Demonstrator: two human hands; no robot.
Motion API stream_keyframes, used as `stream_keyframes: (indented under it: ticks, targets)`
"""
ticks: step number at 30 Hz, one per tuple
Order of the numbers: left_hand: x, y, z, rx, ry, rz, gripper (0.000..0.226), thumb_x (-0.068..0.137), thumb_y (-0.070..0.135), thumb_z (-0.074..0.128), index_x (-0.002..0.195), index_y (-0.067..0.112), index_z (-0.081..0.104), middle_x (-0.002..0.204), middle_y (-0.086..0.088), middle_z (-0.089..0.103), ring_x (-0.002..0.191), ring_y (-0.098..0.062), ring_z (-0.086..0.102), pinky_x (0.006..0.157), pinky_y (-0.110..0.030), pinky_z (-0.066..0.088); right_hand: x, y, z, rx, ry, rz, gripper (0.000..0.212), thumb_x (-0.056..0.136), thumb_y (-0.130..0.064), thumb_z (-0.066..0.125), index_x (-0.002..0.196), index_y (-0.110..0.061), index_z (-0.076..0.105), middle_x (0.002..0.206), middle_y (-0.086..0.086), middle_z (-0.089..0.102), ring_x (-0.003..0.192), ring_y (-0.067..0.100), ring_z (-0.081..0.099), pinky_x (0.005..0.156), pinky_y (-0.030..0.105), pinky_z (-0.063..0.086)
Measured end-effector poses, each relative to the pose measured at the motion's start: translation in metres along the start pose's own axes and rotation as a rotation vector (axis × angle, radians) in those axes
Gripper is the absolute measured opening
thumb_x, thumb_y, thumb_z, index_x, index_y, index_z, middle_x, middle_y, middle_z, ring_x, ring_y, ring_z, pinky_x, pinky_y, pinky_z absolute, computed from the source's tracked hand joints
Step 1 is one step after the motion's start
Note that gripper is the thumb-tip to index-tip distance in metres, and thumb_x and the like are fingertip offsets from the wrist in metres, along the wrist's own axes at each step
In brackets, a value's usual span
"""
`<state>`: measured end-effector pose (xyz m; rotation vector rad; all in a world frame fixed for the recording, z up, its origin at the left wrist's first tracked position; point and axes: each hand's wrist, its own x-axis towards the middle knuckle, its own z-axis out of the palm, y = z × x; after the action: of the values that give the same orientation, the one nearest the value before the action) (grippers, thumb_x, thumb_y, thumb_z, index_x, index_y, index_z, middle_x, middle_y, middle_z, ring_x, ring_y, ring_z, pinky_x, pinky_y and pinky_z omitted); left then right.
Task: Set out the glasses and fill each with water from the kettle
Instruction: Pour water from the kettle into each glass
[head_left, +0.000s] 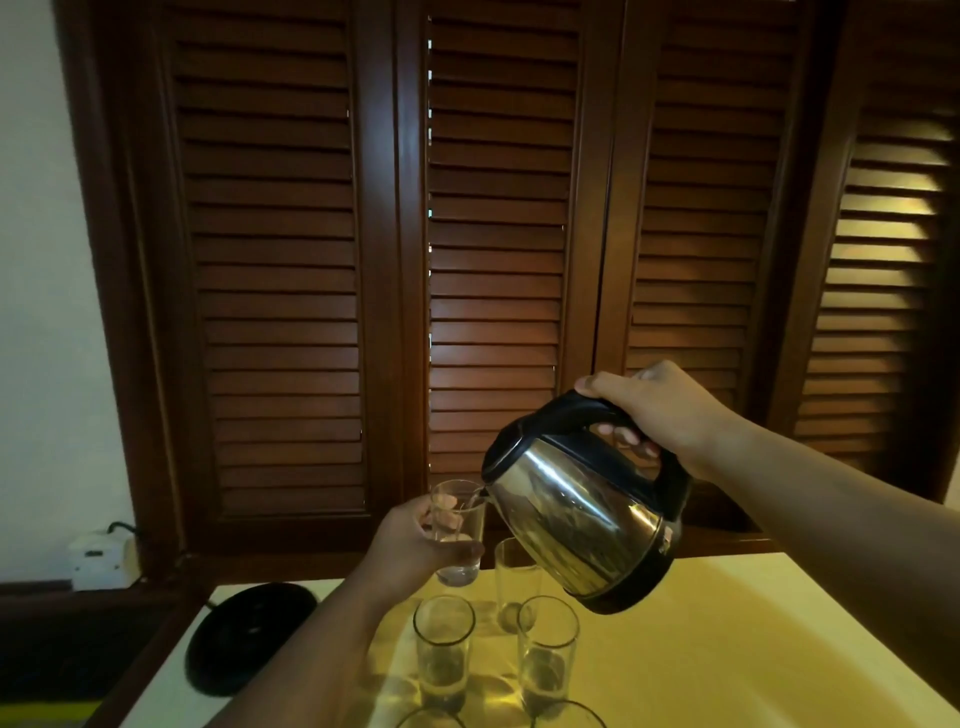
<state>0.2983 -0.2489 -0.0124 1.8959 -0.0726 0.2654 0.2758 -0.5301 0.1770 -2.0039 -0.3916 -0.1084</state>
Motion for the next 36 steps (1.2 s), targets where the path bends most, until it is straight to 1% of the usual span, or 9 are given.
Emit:
stream_keyframes:
  ticks: [4,8,15,17,23,27,29,32,36]
  targets:
    - [0.000,0.000,0.001,-0.017,-0.001,0.001,0.061,0.064,0.023,0.097,0.119,0.025,0.070,0.105,0.004,0.078,0.094,-0.007,0.075,0.075,-0.023,0.057,0.000,0.003,0.000,-0.003,-0.001,-0.023,0.050,0.092,-0.051,0.068,0.075,-0.004,0.075,0.056,0.008,0.056,0.041,0.017,0.045,0.042,0.024,0.036]
    - [0.002,-0.001,0.001,-0.031,0.009,-0.012,0.062,0.061,0.023,0.098,0.117,0.023,0.070,0.105,0.002,0.078,0.097,-0.012,0.075,0.087,-0.036,0.061,-0.004,0.008,0.000,0.065,0.007,-0.018,0.049,0.093,-0.050,0.067,0.078,-0.003,0.074,0.054,0.007,0.053,0.041,0.018,0.042,0.044,0.025,0.036]
    - [0.011,-0.004,0.005,-0.049,0.052,-0.013,0.070,0.058,0.013,0.099,0.121,0.016,0.067,0.105,-0.004,0.075,0.100,-0.019,0.073,0.086,-0.031,0.059,-0.019,0.021,-0.006,0.332,0.070,0.031,0.040,0.096,-0.046,0.066,0.078,-0.011,0.073,0.057,0.003,0.053,0.042,0.015,0.041,0.042,0.023,0.034]
    - [0.012,-0.005,0.006,-0.052,0.048,-0.013,0.068,0.059,0.011,0.099,0.119,0.017,0.066,0.105,-0.005,0.075,0.101,-0.020,0.072,0.085,-0.028,0.057,-0.023,0.026,-0.005,0.401,0.122,0.030,0.039,0.097,-0.044,0.064,0.079,-0.011,0.072,0.056,0.001,0.052,0.043,0.014,0.041,0.045,0.025,0.035]
    - [0.019,-0.013,0.010,-0.076,0.027,-0.030,0.067,0.058,0.010,0.099,0.114,0.023,0.066,0.105,-0.004,0.075,0.101,-0.020,0.073,0.086,-0.031,0.058,-0.037,0.047,0.001,0.509,0.237,-0.036,0.040,0.098,-0.044,0.062,0.079,-0.010,0.070,0.054,0.001,0.051,0.045,0.016,0.043,0.052,0.030,0.036]
    - [0.024,-0.022,0.008,-0.122,0.036,-0.065,0.070,0.060,0.000,0.096,0.122,0.011,0.065,0.107,-0.010,0.075,0.099,-0.020,0.073,0.079,-0.025,0.057,-0.047,0.063,0.011,0.617,0.321,-0.055,0.040,0.100,-0.042,0.059,0.094,-0.004,0.069,0.057,0.001,0.051,0.048,0.016,0.045,0.053,0.030,0.037]
    - [0.027,-0.028,0.007,-0.143,0.049,-0.089,0.073,0.059,-0.001,0.095,0.124,0.008,0.064,0.107,-0.010,0.074,0.102,-0.024,0.072,0.086,-0.032,0.057,-0.051,0.066,0.013,0.641,0.349,-0.058,0.039,0.101,-0.041,0.057,0.093,-0.005,0.069,0.057,0.000,0.051,0.048,0.015,0.045,0.053,0.030,0.036]
    - [0.030,-0.035,0.004,-0.105,0.045,-0.130,0.074,0.057,0.003,0.098,0.122,0.014,0.064,0.110,-0.006,0.074,0.107,-0.024,0.071,0.097,-0.044,0.056,-0.056,0.066,0.017,0.660,0.385,-0.070,0.037,0.103,-0.040,0.055,0.084,-0.011,0.067,0.056,0.000,0.049,0.047,0.015,0.045,0.052,0.029,0.038]
    - [0.032,-0.044,0.006,-0.119,0.064,-0.182,0.077,0.051,0.001,0.100,0.118,0.016,0.064,0.110,-0.005,0.075,0.106,-0.023,0.071,0.100,-0.047,0.056,-0.061,0.070,0.019,0.703,0.399,-0.117,0.036,0.105,-0.035,0.052,0.086,-0.008,0.066,0.056,0.001,0.048,0.046,0.014,0.045,0.046,0.023,0.043]
